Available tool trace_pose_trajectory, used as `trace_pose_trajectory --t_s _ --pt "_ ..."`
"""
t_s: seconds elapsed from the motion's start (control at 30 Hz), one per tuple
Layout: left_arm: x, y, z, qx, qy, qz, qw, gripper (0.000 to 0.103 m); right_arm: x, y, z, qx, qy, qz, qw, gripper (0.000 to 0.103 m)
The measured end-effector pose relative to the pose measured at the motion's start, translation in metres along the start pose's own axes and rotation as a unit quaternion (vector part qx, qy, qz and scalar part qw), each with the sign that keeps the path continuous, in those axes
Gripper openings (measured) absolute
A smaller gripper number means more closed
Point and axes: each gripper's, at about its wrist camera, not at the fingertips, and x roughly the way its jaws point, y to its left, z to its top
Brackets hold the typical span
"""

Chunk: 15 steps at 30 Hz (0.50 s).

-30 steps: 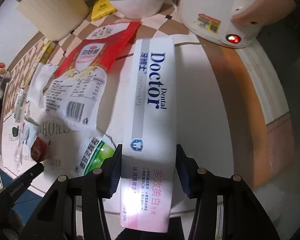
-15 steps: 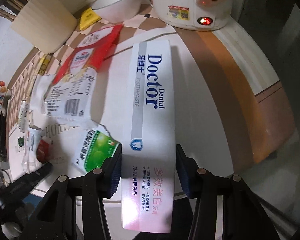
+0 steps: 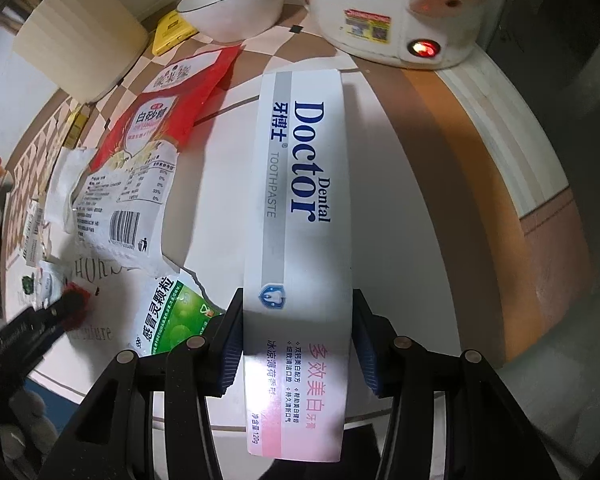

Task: Collect trash
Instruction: 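Grasp the red wrapper with the left tool while the right tool grasps the Dental Doctor toothpaste box, then carry both items over the grey bin and open both tools to drop them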

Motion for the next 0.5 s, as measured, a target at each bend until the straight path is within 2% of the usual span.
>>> trace_pose_trajectory --t_s 0.13,0.27,0.4,0.5 --pt "-0.003 -0.006 -0.003 0.042 -0.022 0.029 0.9984 0.026 -0.001 0.005 -0.003 -0.018 -0.006 -0.005 1.000 0.049" --pt "-0.022 -0.014 -0.017 0.092 -0.059 0.076 0.9911 0.022 -0.009 0.004 -0.013 -0.024 -0.017 -0.005 1.000 0.049" --pt "-0.050 -0.020 -0.040 0.137 -0.098 0.125 0.9779 0.021 -0.026 0.002 -0.031 -0.023 -0.036 0.002 0.999 0.049" --pt "-0.072 -0.021 -0.059 0.161 -0.123 0.131 0.9705 0.021 -0.042 0.001 -0.047 -0.019 -0.050 0.008 0.999 0.049"
